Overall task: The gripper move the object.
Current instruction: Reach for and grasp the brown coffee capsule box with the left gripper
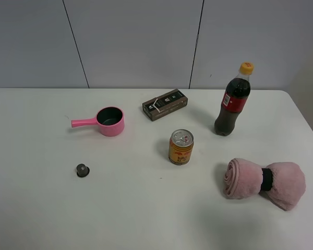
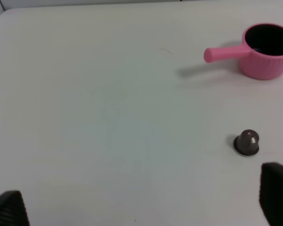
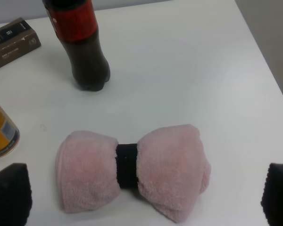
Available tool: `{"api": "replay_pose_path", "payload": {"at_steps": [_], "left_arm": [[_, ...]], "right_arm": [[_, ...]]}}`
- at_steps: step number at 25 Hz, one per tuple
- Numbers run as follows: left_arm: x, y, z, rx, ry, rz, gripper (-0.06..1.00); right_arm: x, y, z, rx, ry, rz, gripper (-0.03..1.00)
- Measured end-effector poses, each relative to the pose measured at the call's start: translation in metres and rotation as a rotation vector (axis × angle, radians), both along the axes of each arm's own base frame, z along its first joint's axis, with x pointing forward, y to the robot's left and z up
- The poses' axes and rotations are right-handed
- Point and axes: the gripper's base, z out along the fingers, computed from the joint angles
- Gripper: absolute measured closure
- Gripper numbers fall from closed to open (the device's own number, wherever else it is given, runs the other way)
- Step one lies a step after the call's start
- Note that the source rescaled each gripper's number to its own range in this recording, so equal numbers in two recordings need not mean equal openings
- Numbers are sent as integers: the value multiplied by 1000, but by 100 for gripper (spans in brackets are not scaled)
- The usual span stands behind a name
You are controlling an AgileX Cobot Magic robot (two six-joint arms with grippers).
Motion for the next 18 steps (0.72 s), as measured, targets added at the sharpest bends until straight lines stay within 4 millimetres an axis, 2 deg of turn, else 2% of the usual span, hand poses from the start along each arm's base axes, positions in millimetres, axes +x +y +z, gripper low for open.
{"api": "replay_pose_path", "payload": {"at_steps": [18], "left_arm": [[0, -1, 0, -5, 0, -4, -6]], "right_arm": [[0, 0, 0, 0, 0, 0, -3]]}}
